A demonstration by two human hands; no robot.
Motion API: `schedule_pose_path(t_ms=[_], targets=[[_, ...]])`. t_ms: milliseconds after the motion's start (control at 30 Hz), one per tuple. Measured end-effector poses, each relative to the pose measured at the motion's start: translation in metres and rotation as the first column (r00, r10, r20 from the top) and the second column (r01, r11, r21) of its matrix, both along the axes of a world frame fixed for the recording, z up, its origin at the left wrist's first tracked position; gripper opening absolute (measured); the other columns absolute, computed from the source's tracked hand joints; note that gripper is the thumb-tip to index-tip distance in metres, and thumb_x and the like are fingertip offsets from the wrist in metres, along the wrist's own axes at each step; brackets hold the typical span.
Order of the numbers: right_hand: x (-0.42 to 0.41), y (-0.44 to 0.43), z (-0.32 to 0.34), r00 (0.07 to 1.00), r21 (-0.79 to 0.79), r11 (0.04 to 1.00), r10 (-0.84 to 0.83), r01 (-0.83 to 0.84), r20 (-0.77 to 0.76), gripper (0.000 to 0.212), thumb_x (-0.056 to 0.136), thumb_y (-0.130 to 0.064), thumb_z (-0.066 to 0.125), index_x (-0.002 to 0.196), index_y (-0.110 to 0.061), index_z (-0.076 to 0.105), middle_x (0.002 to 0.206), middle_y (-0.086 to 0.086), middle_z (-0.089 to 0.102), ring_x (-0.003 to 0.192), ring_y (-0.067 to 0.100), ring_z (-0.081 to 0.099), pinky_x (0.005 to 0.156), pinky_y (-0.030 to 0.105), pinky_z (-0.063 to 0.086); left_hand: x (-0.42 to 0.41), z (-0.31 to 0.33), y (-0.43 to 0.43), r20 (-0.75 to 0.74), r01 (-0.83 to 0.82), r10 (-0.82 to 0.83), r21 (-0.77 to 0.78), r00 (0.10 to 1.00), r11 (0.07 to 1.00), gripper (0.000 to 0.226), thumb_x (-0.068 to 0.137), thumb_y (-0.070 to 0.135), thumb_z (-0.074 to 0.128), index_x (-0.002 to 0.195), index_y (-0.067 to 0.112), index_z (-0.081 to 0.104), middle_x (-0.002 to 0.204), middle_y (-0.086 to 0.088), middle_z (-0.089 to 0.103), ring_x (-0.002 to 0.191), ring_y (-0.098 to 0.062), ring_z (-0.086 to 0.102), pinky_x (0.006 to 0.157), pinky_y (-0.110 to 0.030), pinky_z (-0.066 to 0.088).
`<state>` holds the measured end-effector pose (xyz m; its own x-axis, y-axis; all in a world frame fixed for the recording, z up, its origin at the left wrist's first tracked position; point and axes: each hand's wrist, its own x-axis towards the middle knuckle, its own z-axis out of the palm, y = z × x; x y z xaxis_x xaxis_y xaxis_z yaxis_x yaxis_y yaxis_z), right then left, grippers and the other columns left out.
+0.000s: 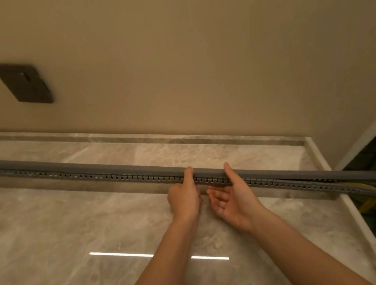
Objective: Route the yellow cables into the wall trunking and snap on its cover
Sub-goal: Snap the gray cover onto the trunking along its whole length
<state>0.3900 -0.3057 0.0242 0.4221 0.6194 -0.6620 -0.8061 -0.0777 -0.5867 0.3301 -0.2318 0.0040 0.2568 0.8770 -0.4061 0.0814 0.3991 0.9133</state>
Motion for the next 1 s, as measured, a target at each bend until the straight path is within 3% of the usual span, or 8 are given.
schedule_pose_path(t_ms=[100, 200, 433, 533, 600, 733, 900, 1000], targets=[[-0.007, 0.011, -0.004, 0.988, -0.097, 0.991, -0.073, 0.087, 0.139, 0.052, 0.086, -0.052, 0.054, 0.081, -0.001, 0.061, 0.06, 0.006, 0.059, 0.047, 0.01, 0.054, 0.042, 0.019, 0.048, -0.002, -0.004, 0.004, -0.015, 0.016, -0.016, 0.001, 1.0, 1.0, 0.054, 0.084, 0.044, 0.055, 0.092, -0.009, 0.065, 0.093, -0.029, 0.067, 0.088, -0.043, 0.063, 0.076, -0.045, 0.051], [-0.011, 0.017, -0.007, 0.966, -0.139, 0.982, -0.091, 0.128, 0.244, 0.049, 0.091, -0.047, 0.049, 0.074, -0.002, 0.06, 0.049, 0.002, 0.055, 0.039, 0.008, 0.047, 0.036, 0.017, 0.038, -0.003, -0.006, 0.007, -0.007, 0.021, -0.022, -0.023, 1.0, 1.0, 0.045, 0.083, 0.047, 0.054, 0.069, 0.005, 0.059, 0.066, -0.013, 0.059, 0.065, -0.029, 0.057, 0.063, -0.036, 0.047], [-0.016, 0.022, -0.019, 0.899, -0.116, 0.958, -0.2, 0.263, 0.39, 0.042, 0.092, -0.04, 0.048, 0.075, -0.003, 0.058, 0.041, -0.003, 0.05, 0.03, 0.004, 0.032, 0.028, 0.017, 0.021, -0.005, -0.013, 0.008, 0.032, 0.053, -0.052, -0.032, 0.998, 0.998, 0.052, 0.084, 0.044, 0.054, 0.042, 0.014, 0.048, 0.039, 0.002, 0.049, 0.038, -0.016, 0.047, 0.048, -0.026, 0.037], [-0.018, 0.024, -0.022, 0.884, -0.093, 0.946, -0.253, 0.312, 0.394, 0.041, 0.091, -0.039, 0.05, 0.068, -0.006, 0.058, 0.05, 0.003, 0.052, 0.031, 0.005, 0.032, 0.029, 0.016, 0.021, -0.004, -0.016, 0.008, 0.024, 0.063, -0.063, -0.026, 0.998, 0.998, 0.052, 0.085, 0.044, 0.052, 0.048, 0.008, 0.056, 0.045, -0.002, 0.057, 0.041, -0.015, 0.054, 0.049, -0.028, 0.044], [-0.017, 0.025, -0.024, 0.882, -0.089, 0.945, -0.258, 0.316, 0.394, 0.041, 0.091, -0.039, 0.05, 0.068, -0.005, 0.059, 0.054, 0.006, 0.053, 0.032, 0.006, 0.033, 0.03, 0.016, 0.021, -0.001, -0.016, 0.006, 0.037, 0.05, -0.049, -0.039, 0.998, 0.998, 0.05, 0.085, 0.046, 0.052, 0.065, 0.002, 0.065, 0.064, -0.012, 0.068, 0.062, -0.025, 0.065, 0.064, -0.037, 0.054], [-0.015, 0.022, -0.027, 0.89, -0.088, 0.958, -0.217, 0.273, 0.401, 0.048, 0.091, -0.041, 0.05, 0.062, -0.003, 0.059, 0.046, 0.003, 0.049, 0.03, 0.006, 0.031, 0.031, 0.016, 0.021, 0.005, -0.013, 0.0, 0.139, 0.041, -0.015, -0.186, 0.99, 0.982, 0.039, 0.08, 0.04, 0.062, 0.094, 0.004, 0.063, 0.097, -0.018, 0.07, 0.091, -0.034, 0.067, 0.086, -0.046, 0.053], [-0.014, 0.013, -0.023, 0.929, -0.097, 0.991, -0.05, 0.092, 0.366, 0.047, 0.094, -0.043, 0.044, 0.081, -0.003, 0.066, 0.069, 0.014, 0.058, 0.058, 0.02, 0.049, 0.05, 0.026, 0.036, 0.012, -0.005, -0.019, 0.129, 0.062, -0.035, -0.208, 0.991, 0.976, 0.032, 0.081, 0.034, 0.068, 0.079, 0.002, 0.065, 0.074, -0.016, 0.071, 0.067, -0.027, 0.069, 0.058, -0.034, 0.055], [-0.002, -0.001, -0.008, 0.871, -0.21, 0.957, 0.271, -0.198, 0.411, 0.051, 0.095, -0.044, 0.041, 0.067, -0.007, 0.062, 0.055, 0.007, 0.056, 0.047, 0.014, 0.048, 0.046, 0.022, 0.037, 0.012, -0.002, -0.017, 0.146, 0.009, 0.026, -0.232, 0.989, 0.973, 0.03, 0.082, 0.026, 0.068, 0.086, -0.004, 0.064, 0.078, -0.02, 0.07, 0.068, -0.03, 0.069, 0.056, -0.033, 0.055]])
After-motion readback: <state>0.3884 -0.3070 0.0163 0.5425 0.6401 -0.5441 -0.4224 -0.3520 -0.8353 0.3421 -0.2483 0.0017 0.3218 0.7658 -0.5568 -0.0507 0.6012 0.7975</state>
